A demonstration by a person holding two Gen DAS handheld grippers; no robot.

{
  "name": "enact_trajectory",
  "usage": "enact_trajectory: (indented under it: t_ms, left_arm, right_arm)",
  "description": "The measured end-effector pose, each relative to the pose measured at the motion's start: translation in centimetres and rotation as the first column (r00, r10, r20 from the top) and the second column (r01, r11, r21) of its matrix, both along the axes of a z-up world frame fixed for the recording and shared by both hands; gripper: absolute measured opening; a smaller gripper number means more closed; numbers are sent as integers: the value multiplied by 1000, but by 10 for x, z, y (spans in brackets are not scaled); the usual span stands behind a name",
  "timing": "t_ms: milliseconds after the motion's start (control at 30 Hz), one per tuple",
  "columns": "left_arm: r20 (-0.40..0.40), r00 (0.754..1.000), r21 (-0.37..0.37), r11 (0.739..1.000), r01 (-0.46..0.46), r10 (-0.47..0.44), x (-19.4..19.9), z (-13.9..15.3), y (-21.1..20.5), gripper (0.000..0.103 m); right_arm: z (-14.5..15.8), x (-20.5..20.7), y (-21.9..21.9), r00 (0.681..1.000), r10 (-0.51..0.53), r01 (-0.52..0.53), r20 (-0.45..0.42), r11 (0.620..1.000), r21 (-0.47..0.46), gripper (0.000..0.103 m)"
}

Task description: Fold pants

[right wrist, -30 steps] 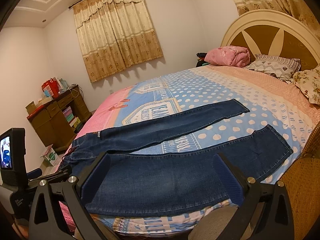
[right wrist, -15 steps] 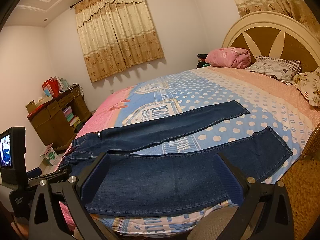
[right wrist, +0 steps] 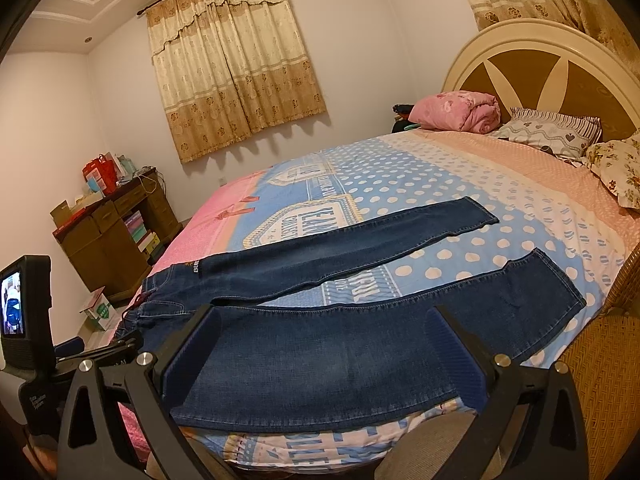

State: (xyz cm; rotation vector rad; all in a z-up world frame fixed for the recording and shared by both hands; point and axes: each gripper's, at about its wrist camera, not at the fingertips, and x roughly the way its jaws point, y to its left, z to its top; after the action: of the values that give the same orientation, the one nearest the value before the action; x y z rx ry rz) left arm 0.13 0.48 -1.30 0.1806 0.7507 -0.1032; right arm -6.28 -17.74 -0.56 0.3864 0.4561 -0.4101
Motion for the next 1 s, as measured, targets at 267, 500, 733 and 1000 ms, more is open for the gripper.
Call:
enact_trajectory:
  t_ms: [267,500,733,1000]
  left_arm:
    - [-2,1000,0,1000,0,0,0,-1,0,103]
    - [-5,1000,-1,1000,1,-1,0,-3,0,103]
    - [-17,1000,-1,1000,-4,4,2,-8,0,103]
    - [-35,999,-4,1000,-14,14,8,-13,2,103]
  right_arm:
    - [-2,-1,-1,1000,-3,3,-2,1000,3,102]
    - [-3,0,-2,1000,-4,4,-5,1000,5,102]
    - [-6,1,-2,1000,-2,2,-11,1000,7,102]
    - [-11,5,-4,1000,-7,7,-25,1000,18,102]
